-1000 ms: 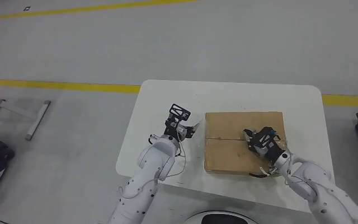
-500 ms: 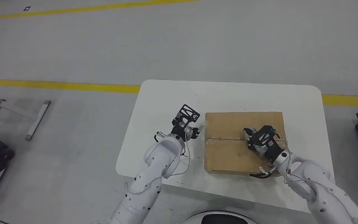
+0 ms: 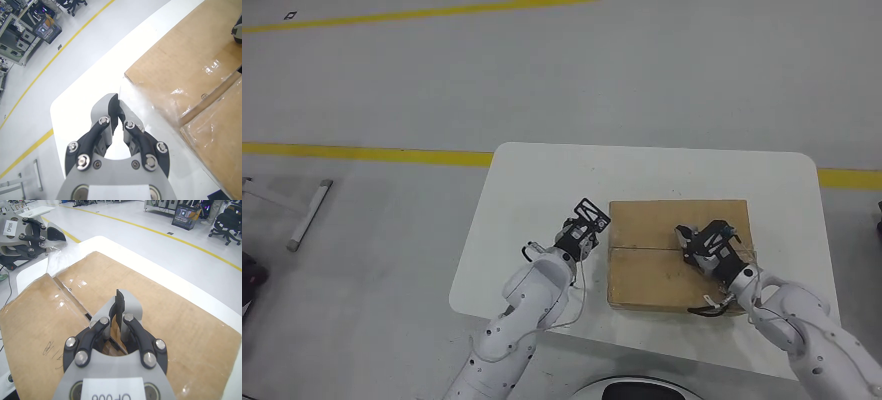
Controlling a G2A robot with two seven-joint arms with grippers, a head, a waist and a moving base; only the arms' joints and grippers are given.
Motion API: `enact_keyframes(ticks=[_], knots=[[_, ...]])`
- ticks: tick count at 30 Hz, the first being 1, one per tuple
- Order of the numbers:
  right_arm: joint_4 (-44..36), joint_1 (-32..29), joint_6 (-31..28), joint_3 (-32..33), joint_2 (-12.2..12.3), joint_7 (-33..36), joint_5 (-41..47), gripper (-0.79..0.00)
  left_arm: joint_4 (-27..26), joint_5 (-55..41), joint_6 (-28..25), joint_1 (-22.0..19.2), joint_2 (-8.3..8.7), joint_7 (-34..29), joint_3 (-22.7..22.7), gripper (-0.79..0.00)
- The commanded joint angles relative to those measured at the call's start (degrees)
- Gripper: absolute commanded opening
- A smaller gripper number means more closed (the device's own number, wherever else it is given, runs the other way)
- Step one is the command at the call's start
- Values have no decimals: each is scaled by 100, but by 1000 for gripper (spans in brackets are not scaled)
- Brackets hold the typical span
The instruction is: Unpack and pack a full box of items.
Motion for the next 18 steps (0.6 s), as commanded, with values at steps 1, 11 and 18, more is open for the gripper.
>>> enact_keyframes(ticks=[1,11,18], knots=[[26,3,1,-9,-3,-1,0,-785,-7,16,-11,22,-4,15,-8,-785],[85,-21,25,-25,-17,21,-4,-785,-335,206,171,320,28,-31,-304,-785],[106,-15,40,-58,-25,83,-85,-785,-861,351,149,815,111,-144,-690,-785]])
